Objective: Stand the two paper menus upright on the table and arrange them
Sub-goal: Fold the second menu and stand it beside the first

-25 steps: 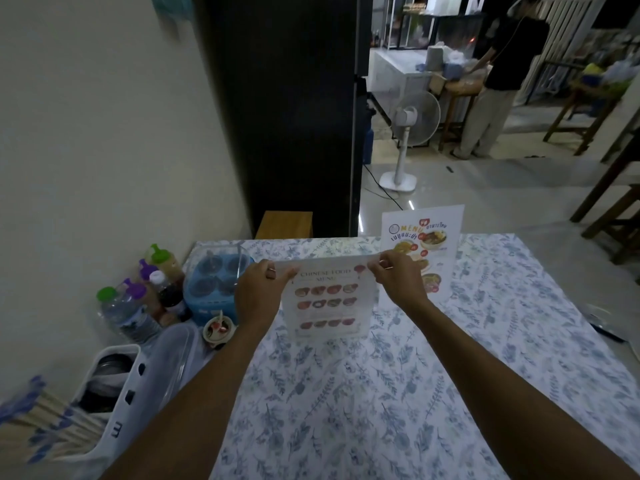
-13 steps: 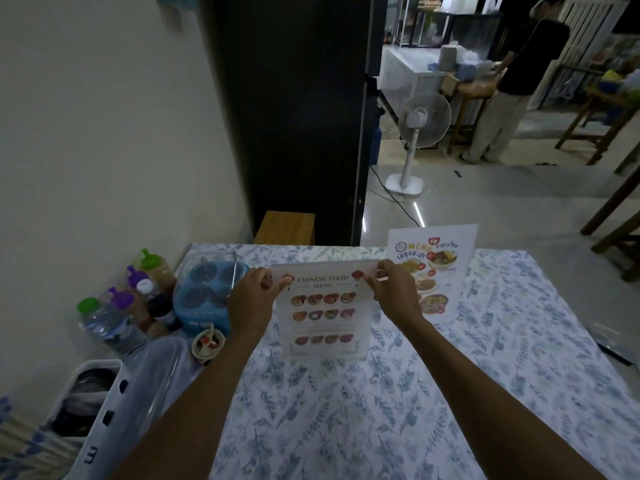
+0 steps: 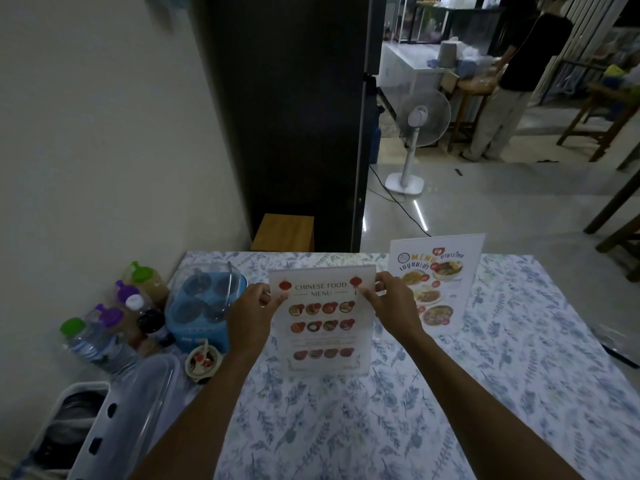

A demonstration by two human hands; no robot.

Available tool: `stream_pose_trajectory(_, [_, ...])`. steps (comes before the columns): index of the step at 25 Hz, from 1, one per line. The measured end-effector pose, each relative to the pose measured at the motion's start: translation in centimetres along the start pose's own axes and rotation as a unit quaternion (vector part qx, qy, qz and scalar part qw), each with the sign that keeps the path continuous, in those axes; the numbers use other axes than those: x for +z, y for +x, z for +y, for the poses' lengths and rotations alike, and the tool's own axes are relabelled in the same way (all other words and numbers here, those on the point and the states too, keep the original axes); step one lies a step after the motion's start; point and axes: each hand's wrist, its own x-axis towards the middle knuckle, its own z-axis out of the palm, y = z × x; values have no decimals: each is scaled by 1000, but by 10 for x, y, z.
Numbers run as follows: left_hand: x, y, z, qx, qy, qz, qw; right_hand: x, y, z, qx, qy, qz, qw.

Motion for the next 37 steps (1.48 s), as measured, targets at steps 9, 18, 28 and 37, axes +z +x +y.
stream_pose_trajectory(9, [-4,-12,7,22,71,-29,997,8,-14,-2,39,-35,0,999])
stream_pose_trajectory(18, [-15,-44,26,-20,71,-56,996,-13,-37,-11,69,8,10,998])
stream_pose_trajectory(28, [17,-81,91,59,57,-33,996,-74,-78,17,93,-14,21,995])
stream_pose_trajectory(37, [136,-125,141,116,13,-174,978,-143,-110,98,187,-48,29,981])
